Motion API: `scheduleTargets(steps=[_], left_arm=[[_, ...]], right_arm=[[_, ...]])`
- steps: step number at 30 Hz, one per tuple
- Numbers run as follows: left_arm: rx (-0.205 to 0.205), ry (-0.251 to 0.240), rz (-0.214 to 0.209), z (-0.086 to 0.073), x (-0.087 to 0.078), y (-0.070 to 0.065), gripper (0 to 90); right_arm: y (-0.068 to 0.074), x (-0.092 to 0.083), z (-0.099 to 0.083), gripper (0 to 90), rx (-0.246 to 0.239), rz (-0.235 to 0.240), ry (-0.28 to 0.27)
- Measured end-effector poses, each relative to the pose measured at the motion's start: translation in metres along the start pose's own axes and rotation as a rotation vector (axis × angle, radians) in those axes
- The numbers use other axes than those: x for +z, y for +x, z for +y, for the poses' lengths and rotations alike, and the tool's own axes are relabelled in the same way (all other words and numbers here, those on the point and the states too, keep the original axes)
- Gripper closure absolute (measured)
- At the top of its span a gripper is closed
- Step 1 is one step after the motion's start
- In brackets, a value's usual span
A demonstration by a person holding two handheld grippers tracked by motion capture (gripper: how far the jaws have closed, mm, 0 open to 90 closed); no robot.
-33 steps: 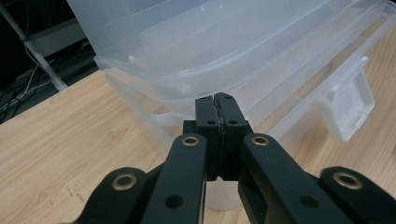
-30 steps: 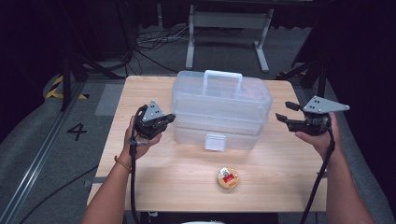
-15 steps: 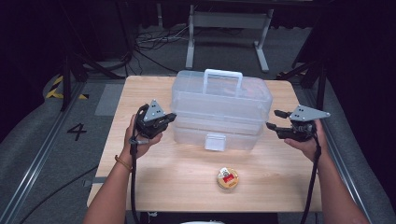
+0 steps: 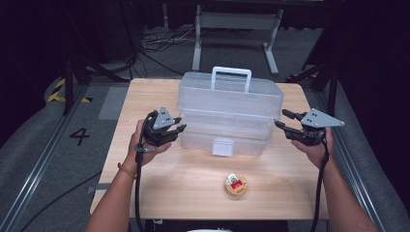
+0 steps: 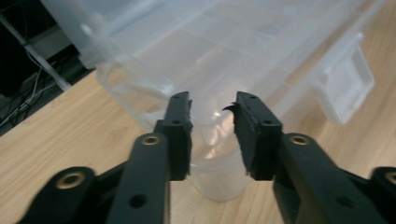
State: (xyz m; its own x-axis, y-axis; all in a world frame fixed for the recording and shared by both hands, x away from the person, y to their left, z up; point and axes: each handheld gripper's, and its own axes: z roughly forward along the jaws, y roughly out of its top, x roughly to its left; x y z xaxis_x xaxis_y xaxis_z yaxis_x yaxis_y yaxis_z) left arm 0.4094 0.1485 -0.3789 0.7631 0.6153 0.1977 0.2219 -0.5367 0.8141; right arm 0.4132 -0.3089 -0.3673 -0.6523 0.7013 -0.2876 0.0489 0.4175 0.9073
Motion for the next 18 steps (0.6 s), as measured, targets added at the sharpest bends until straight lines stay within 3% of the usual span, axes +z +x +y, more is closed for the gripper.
scheduleTargets(steps=[2,5,9,12,18], left_arm=[[0.007,0.007,-0.038,-0.002,0.001,-0.002,59.2],[0.047,0.061,-0.076,-0.003,0.006,-0.007,57.7],[0.064,0.072,-0.084,-0.001,0.011,-0.010,56.0],[0.091,0.106,-0.100,0.000,0.017,-0.013,56.9],[0.101,0.108,-0.105,0.002,0.023,-0.016,56.7]], right_arm=[[0.001,-0.001,0.001,58.5,-0.008,-0.016,-0.012],[0.002,-0.001,0.004,60.2,-0.022,-0.042,-0.030],[0.000,0.000,0.010,62.0,-0.017,-0.073,-0.045],[-0.001,0.001,0.012,63.8,-0.013,-0.079,-0.056],[-0.002,0.003,0.015,67.4,-0.020,-0.093,-0.064]])
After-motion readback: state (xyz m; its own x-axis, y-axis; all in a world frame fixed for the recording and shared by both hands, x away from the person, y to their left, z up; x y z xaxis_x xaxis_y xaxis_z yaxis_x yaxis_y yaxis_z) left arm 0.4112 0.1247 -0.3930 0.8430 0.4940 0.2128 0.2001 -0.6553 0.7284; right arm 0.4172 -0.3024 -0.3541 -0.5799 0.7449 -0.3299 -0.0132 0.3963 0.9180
